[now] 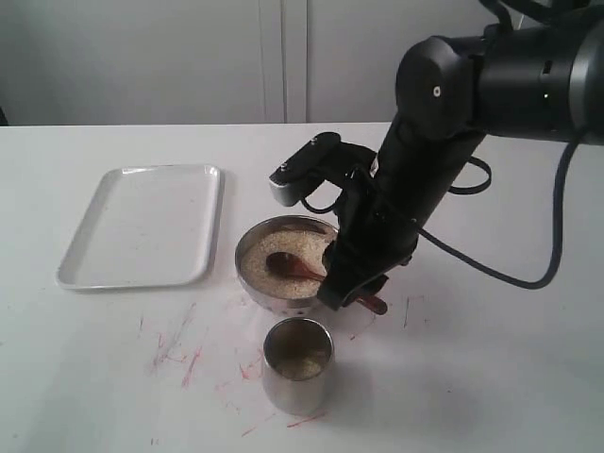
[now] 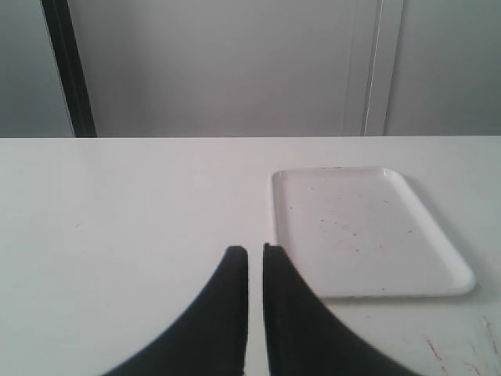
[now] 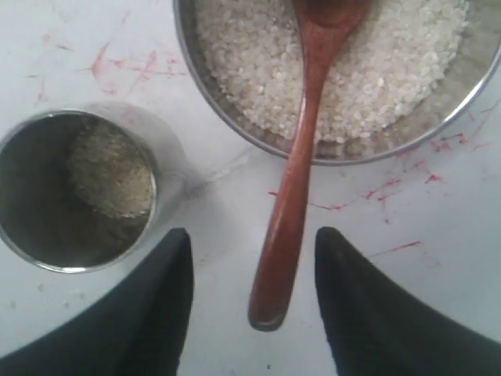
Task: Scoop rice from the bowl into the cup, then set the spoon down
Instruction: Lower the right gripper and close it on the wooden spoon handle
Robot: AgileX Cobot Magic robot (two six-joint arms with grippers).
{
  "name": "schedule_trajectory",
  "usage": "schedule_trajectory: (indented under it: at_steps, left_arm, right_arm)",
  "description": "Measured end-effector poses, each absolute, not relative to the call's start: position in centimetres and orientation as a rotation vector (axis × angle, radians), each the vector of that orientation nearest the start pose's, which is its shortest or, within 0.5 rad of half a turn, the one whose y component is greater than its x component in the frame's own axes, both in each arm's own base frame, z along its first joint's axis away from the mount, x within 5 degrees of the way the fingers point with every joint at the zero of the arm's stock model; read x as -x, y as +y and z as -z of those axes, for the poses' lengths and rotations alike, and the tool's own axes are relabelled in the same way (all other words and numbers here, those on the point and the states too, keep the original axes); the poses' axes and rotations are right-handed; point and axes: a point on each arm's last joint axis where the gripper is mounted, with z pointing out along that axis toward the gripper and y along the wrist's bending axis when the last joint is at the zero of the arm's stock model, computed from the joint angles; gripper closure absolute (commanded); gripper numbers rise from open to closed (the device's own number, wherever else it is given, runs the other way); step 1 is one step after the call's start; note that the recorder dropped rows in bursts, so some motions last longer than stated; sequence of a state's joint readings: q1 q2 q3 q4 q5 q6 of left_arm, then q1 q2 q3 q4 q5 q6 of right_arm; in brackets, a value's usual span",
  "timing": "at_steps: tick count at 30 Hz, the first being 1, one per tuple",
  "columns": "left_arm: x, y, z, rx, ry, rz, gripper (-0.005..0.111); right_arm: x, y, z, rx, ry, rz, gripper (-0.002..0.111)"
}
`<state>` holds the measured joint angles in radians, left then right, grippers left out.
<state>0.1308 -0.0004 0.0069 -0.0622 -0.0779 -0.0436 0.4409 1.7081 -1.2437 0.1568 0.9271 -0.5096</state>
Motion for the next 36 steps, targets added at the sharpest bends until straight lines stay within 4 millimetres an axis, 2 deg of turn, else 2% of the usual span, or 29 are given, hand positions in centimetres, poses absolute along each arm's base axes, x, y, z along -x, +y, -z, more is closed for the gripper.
schedule_trajectory:
  at_steps: [6,12,17,36]
  left_arm:
    - [-5.5,0.8,-21.8,0.171,1.402,-0.024,0.092]
    - [-5.5,0.8,-21.8,0.171,1.402,-0.024,0.092]
    - [-5.5,0.8,-21.8,0.171,1.402,-0.024,0.092]
    - [-5.5,0.8,-21.8,0.171,1.402,-0.024,0.092]
  right_arm:
    - [-31.6,15.7,-24.1,1.203,2.592,-0.122,0.062]
    - [-32.6,16.2,-22.4,1.186,2.660,-0.130,0.062]
    - [-32.7,16.3,-21.5,1.194,2.689,-0.131,0.062]
    - [-32.9,16.3,-21.6,1.131,2.698,-0.136,0.062]
